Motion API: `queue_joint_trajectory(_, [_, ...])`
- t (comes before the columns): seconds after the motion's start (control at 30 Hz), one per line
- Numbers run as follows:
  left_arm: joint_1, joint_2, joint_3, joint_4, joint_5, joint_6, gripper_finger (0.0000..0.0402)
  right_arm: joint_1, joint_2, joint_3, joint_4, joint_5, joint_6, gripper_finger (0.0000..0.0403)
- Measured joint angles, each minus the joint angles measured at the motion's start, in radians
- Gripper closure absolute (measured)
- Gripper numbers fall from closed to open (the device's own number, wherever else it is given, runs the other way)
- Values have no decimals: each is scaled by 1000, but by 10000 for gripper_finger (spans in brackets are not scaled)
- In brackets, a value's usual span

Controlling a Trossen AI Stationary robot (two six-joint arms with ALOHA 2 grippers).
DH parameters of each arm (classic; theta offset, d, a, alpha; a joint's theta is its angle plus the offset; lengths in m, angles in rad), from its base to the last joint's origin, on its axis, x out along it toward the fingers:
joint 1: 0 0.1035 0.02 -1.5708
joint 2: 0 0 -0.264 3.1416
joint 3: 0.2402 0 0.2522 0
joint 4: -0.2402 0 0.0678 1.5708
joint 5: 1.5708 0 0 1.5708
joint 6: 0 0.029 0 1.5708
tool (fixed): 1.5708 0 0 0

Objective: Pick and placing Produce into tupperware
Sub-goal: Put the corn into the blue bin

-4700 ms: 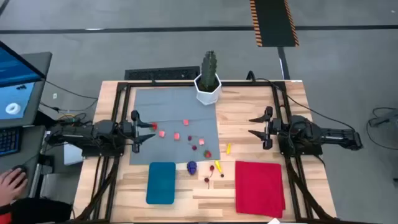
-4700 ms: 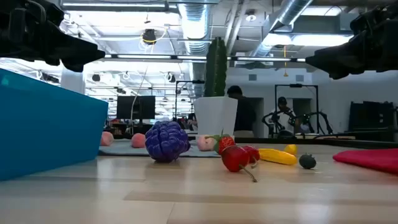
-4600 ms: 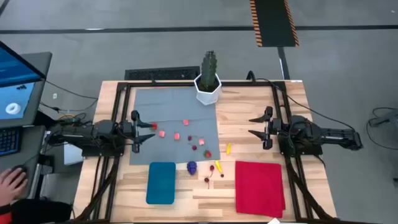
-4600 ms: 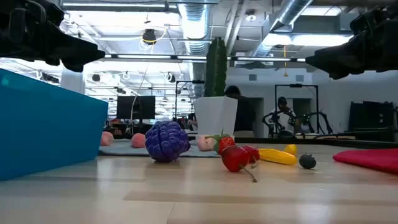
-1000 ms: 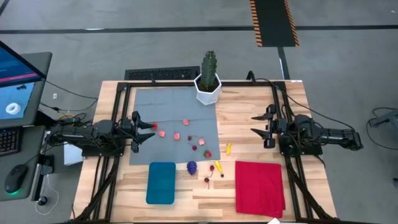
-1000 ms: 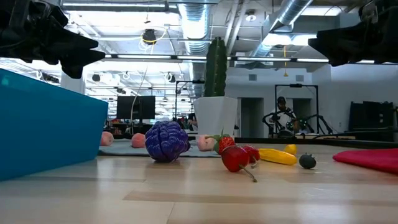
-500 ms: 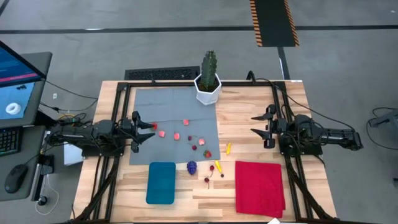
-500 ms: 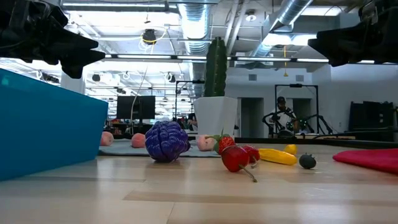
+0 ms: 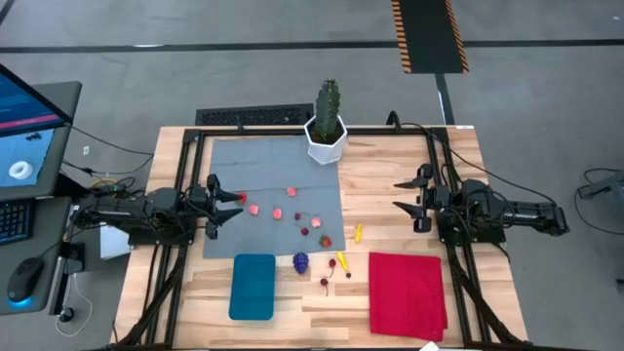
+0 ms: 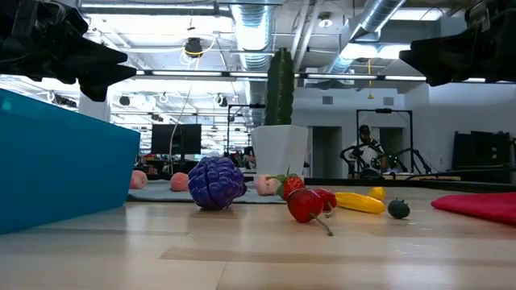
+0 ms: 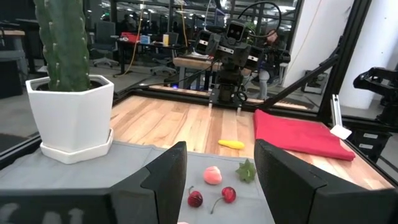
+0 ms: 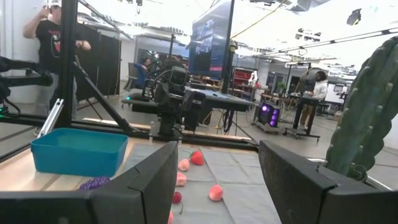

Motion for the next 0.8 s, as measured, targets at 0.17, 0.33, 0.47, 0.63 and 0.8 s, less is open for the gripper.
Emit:
queue_joint_trajectory(0.17, [0,0,0,0,0,5,223,0,0,0,0,0,0,154])
queue_joint_trajectory(0.33, [0,0,0,-1,0,-3,223,0,0,0,0,0,0,154])
queue_joint_trajectory(0.47, [0,0,0,-1,0,5,223,0,0,0,0,0,0,154])
queue_joint_trajectory(0.63, [0,0,0,-1,0,-3,223,0,0,0,0,0,0,154])
queue_joint_trajectory(0.8, [0,0,0,-1,0,-3,223,0,0,0,0,0,0,154])
